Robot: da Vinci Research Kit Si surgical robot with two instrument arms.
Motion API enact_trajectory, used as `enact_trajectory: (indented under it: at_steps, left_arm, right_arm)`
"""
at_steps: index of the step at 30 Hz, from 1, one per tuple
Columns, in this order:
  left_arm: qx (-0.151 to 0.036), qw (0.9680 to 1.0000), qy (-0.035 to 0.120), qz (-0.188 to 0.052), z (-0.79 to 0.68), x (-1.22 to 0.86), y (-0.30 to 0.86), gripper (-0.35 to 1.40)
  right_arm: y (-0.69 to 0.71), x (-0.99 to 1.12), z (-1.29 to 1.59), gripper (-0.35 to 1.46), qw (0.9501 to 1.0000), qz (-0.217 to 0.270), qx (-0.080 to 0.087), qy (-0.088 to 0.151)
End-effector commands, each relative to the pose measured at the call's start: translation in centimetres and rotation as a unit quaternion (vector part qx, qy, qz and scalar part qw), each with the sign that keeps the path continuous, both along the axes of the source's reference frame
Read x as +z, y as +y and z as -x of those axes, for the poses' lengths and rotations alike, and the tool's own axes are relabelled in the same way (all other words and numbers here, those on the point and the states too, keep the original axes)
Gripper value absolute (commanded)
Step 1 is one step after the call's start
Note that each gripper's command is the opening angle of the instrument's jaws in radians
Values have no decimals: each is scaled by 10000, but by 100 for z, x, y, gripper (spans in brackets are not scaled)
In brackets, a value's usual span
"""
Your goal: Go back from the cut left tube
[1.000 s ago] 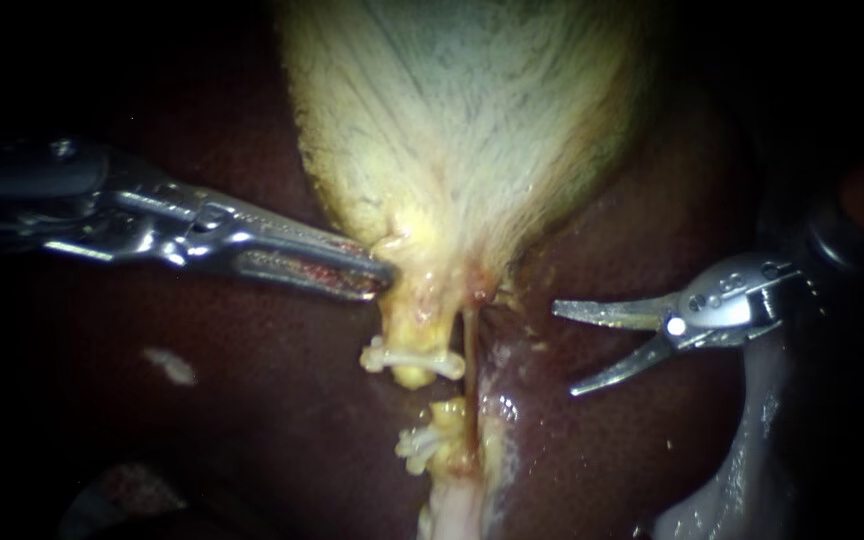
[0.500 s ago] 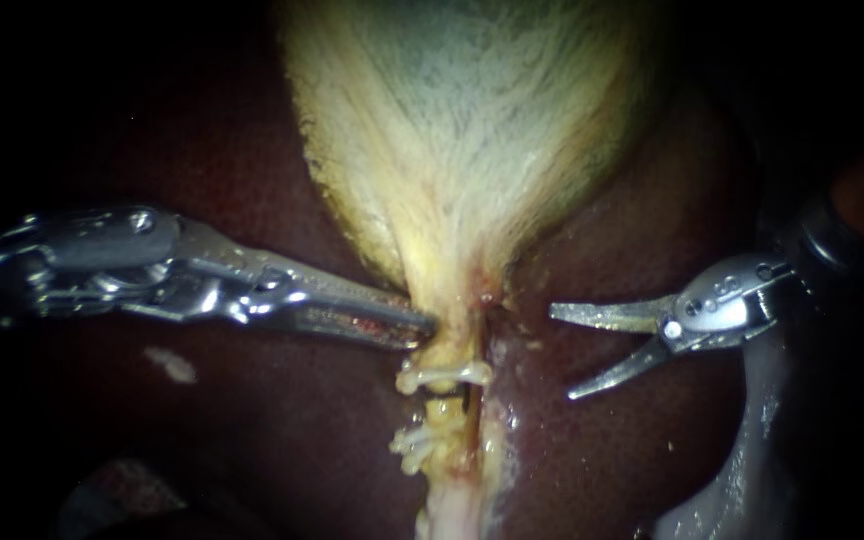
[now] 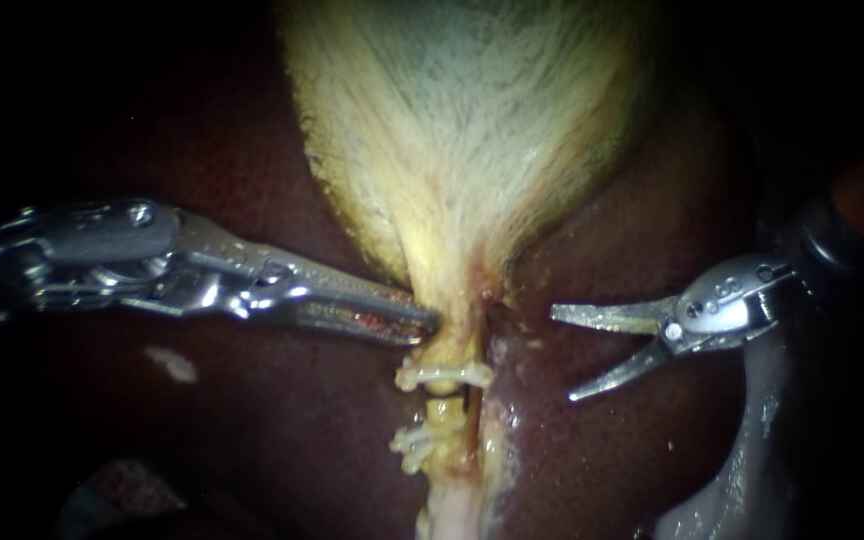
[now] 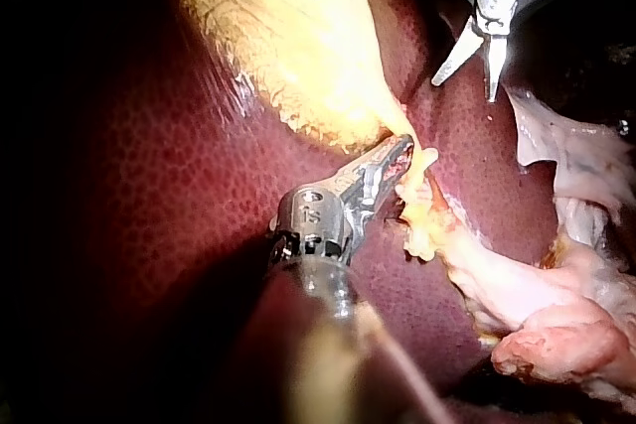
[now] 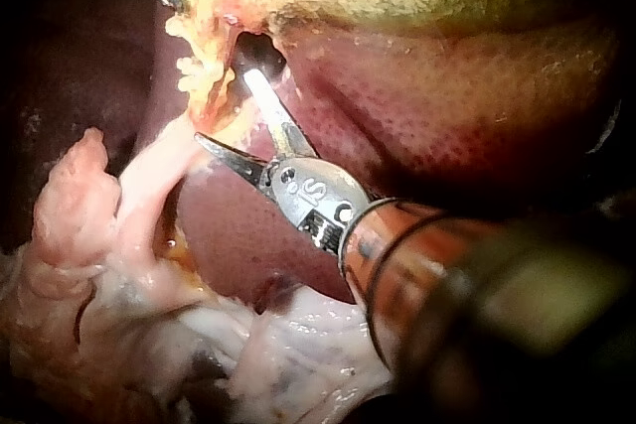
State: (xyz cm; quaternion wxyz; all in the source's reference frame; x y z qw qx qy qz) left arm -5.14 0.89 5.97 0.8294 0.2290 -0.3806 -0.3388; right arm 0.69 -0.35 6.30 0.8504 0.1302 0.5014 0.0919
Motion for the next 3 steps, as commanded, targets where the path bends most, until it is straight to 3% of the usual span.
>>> enact_trajectory:
  at_steps: [1,3]
  left_arm:
    - [-1,10000,1,-1,0,0,0,-35]
    - [-1,10000,1,-1,1,0,0,-35]
  right_arm:
    - [0,0,0,143,10000,-1,0,2]
    - [0,0,0,143,10000,-1,-1,3]
